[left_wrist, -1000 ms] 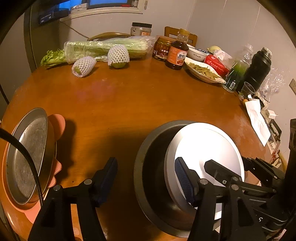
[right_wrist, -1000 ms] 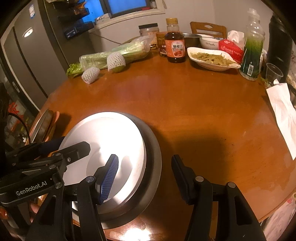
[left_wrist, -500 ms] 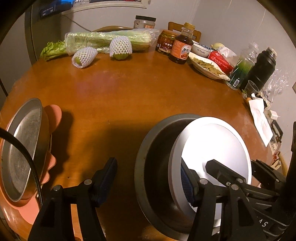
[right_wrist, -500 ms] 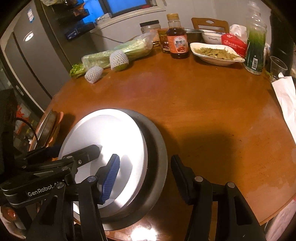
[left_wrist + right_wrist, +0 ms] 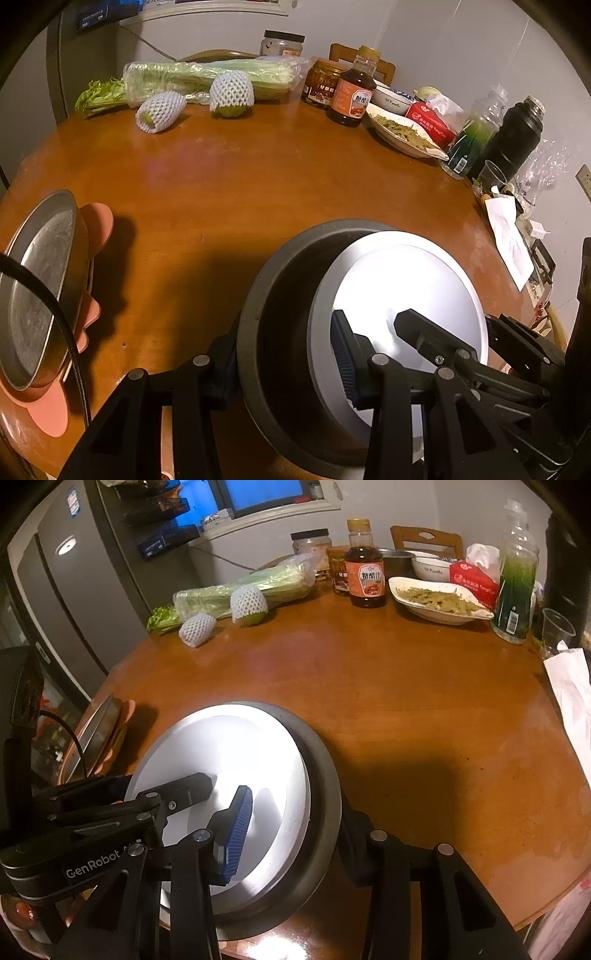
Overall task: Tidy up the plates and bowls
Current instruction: 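Grasp the steel bowl rim with both grippers on opposite sides, then lift the steel bowl with both grippers and turn toward the orange plate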
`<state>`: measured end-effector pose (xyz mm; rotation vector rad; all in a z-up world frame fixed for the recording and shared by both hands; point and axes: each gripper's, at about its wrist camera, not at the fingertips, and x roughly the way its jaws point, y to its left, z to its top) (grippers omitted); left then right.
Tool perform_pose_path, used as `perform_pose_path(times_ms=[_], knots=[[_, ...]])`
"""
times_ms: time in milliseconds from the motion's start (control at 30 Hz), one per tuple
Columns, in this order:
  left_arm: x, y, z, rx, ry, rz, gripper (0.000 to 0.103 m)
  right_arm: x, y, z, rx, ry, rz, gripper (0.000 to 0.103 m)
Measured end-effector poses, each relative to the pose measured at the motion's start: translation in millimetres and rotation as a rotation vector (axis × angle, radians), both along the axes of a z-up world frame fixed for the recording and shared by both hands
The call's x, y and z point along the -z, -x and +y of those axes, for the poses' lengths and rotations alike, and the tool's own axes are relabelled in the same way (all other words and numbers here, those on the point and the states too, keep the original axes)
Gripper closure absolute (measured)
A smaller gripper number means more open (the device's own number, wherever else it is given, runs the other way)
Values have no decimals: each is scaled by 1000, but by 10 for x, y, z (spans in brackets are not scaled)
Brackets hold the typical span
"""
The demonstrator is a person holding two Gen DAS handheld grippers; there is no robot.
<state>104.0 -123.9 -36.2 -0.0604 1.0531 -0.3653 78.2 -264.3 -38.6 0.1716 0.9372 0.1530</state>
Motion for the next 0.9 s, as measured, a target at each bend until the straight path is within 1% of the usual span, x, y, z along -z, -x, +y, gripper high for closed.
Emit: perform_pose_path(times_ms=[533,900], knots=[[-212,105,107,-22,6,-47,60,-198,55,99,-22,6,-45,58],[-388,158,264,-47,17,-84,60,-377,64,229,-48,18,-82,58]])
